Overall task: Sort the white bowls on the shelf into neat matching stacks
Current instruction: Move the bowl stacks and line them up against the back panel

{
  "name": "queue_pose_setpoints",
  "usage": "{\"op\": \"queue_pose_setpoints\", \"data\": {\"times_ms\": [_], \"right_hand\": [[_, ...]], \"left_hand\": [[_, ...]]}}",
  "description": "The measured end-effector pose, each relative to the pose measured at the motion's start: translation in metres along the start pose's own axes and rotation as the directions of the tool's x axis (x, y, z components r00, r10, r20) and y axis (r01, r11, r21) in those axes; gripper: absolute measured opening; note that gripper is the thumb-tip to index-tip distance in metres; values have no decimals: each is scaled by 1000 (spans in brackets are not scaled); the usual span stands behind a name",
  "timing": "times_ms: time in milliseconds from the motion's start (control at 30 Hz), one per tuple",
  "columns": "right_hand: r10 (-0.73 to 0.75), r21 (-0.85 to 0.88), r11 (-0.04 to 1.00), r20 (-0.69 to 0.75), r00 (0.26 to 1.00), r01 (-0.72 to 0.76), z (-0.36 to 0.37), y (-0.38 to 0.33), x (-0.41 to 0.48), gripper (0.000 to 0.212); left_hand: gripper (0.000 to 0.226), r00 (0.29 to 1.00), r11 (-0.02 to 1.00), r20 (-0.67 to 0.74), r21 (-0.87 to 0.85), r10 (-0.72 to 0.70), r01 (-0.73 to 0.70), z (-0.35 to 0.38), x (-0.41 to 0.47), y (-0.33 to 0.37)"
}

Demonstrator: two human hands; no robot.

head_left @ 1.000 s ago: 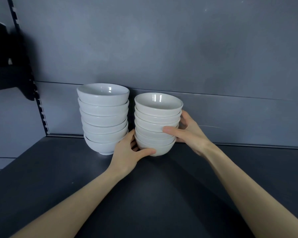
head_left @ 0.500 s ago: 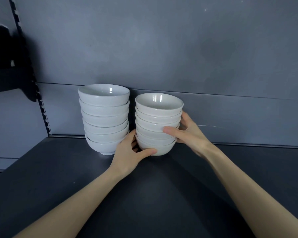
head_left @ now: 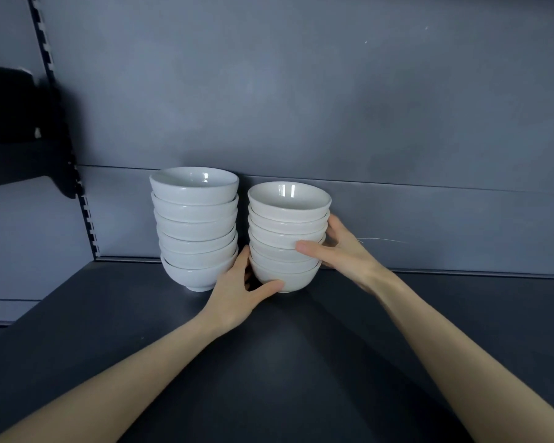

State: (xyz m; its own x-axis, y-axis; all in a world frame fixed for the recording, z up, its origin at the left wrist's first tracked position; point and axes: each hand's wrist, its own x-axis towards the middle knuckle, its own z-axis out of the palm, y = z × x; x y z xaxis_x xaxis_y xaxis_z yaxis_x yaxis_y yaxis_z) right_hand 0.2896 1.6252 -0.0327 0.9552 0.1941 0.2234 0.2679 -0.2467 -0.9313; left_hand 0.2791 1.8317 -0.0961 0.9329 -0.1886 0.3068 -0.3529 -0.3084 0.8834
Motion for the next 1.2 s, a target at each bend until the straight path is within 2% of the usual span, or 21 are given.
{"op": "queue_pose_setpoints", "data": {"times_ms": [100,233,333,467,567,700,833,1067,1200], "right_hand": [[9,-111,994,-43,999,-14,-6,-2,-8,104],[27,-282,956,-177,984,-77,-31,-1,-33,85],[40,-433,892,-214,976,-131,-57,-2,-58,69],[49,-590,775,-299,953,-226,-105,-12,-98,59],[28,-659,691,-384,923,-296,-153,-25,-134,54],[-41,-740,557,-477,878,-377,-216,-49,-195,54],[-85,-763,449,-554,828,-465,-276,-68,-268,56],[-73,-738,305,-648,758,-601,-372,-81,-399,63],[-59,-714,249,-686,725,-655,-420,-78,-457,64]], "left_hand": [[78,999,992,-3,118,-34,34,-2,-7,6],[56,994,947,-86,306,-71,94,0,-31,19],[37,1000,890,31,455,3,-17,11,-43,35],[43,968,777,226,588,110,-226,50,-34,79],[46,924,664,297,644,239,-379,89,-18,120],[50,851,548,364,653,379,-523,148,-12,185],[56,785,471,405,637,470,-610,216,-23,242],[62,685,425,457,550,568,-719,345,-57,320],[67,639,407,515,498,571,-765,413,-78,354]]}}
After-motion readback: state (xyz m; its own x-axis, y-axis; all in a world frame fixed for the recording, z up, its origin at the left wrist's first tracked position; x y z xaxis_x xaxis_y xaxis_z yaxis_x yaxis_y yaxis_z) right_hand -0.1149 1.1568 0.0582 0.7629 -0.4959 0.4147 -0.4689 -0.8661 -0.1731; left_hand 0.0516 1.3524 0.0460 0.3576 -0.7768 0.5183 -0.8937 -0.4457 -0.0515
